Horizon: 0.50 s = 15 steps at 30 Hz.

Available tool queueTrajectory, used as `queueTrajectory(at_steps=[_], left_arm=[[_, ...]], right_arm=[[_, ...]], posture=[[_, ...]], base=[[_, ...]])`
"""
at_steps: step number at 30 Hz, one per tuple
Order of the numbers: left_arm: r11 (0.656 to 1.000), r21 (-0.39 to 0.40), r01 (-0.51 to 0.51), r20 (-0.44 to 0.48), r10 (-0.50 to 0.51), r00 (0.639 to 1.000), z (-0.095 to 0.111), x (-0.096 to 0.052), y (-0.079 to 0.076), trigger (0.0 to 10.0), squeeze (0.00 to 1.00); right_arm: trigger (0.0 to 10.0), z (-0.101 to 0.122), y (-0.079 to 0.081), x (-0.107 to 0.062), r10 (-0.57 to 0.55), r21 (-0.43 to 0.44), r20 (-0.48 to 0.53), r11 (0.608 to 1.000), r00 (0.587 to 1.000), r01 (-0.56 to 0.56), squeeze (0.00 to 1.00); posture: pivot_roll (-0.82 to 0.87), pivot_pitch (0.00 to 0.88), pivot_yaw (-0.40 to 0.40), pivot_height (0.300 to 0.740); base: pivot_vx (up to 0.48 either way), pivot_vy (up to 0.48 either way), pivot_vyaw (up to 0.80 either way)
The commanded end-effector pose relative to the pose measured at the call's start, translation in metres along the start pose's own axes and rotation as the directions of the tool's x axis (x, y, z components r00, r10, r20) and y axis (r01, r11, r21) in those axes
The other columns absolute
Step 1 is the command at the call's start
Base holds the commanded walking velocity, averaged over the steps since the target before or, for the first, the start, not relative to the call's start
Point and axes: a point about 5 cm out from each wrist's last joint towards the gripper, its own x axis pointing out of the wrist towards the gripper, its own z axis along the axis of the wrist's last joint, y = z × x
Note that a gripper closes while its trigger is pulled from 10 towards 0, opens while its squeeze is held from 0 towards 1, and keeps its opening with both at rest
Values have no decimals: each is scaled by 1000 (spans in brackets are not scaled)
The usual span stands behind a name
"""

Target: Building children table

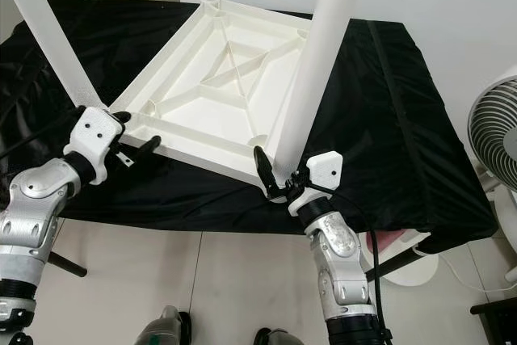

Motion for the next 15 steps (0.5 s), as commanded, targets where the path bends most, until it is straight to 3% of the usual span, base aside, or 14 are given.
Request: queueTrajectory(at_steps=[1, 15], left_arm=[[997, 1, 71, 25, -71, 997, 1, 1, -11, 10000, 0], [970, 42, 241, 67, -244, 967, 5, 17, -36, 10000, 0]], right_arm=[[10000, -1, 4, -6, -15, -5, 1, 1000, 1000, 15, 0], [10000, -3, 3, -31, -137, -61, -8, 989, 991, 137, 0]], posture=[[140, 115, -6, 740], [106, 102, 8, 740]], base=[[0, 0, 0], [0, 0, 0]])
